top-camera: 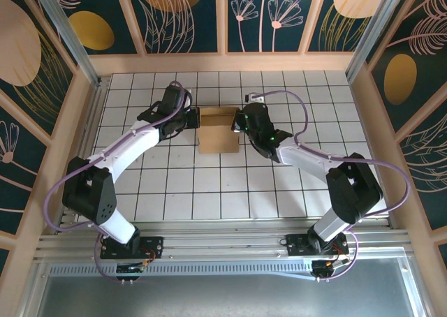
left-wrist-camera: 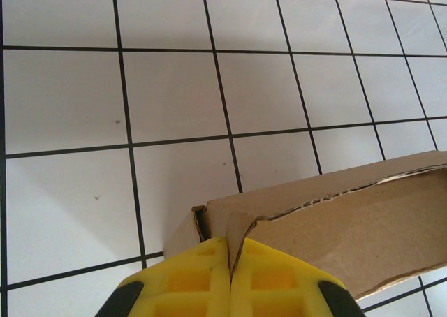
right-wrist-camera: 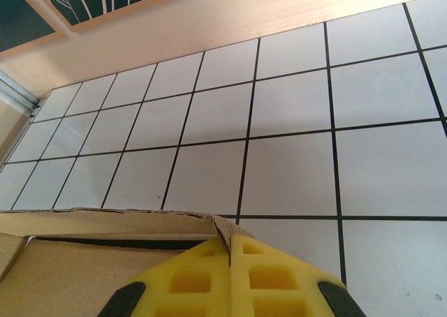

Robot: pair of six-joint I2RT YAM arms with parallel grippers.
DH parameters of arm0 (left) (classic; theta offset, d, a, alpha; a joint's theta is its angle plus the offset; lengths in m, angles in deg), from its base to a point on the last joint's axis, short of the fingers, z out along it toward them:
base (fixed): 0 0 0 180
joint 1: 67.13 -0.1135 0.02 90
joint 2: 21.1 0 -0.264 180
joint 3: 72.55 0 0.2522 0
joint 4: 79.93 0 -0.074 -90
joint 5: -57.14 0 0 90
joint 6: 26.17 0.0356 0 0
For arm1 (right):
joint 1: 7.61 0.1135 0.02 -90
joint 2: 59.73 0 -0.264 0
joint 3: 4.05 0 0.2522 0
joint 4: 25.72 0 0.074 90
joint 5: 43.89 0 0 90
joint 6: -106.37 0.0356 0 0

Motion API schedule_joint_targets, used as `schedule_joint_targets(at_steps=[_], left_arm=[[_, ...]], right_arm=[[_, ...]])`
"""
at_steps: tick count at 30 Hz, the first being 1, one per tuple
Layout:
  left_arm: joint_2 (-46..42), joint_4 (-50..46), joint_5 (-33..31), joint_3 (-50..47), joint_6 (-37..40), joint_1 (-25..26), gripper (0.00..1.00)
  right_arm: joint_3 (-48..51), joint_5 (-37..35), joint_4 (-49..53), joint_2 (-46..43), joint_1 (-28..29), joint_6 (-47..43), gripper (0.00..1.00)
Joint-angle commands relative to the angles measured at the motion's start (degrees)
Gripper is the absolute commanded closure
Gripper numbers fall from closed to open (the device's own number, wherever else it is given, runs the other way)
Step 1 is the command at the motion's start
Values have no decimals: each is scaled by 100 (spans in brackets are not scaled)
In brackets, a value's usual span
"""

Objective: Fold the paper box

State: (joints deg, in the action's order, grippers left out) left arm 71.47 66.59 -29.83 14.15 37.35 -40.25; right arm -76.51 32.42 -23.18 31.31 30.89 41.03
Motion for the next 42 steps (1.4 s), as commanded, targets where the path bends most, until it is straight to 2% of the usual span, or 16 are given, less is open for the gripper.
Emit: schedule_joint_targets(at_steps=[1, 16, 26, 32, 34, 39, 42], left_arm=[[-73, 70, 262, -149, -282, 115, 100], [-258, 399, 371, -823, -594, 317, 100], [-415, 503, 31, -1460, -666, 371, 99], [-529, 206, -385, -1381, -506, 371, 98], [-562, 325, -258, -1312, -569, 371, 99], [-414, 1062, 618, -1339, -963, 371, 99], [-272, 1192, 790, -1396, -1048, 371, 99]], right_arm=[[272, 119, 820, 101, 166, -19, 100], [699, -163, 573, -25, 357, -84, 100], [1127, -301, 165, -79, 507, -225, 100], [1166, -271, 155, -236, 550, -259, 100], [1145, -265, 151, -262, 551, -287, 100], [1114, -257, 154, -234, 553, -296, 100], [1113, -240, 156, -201, 562, -273, 100]])
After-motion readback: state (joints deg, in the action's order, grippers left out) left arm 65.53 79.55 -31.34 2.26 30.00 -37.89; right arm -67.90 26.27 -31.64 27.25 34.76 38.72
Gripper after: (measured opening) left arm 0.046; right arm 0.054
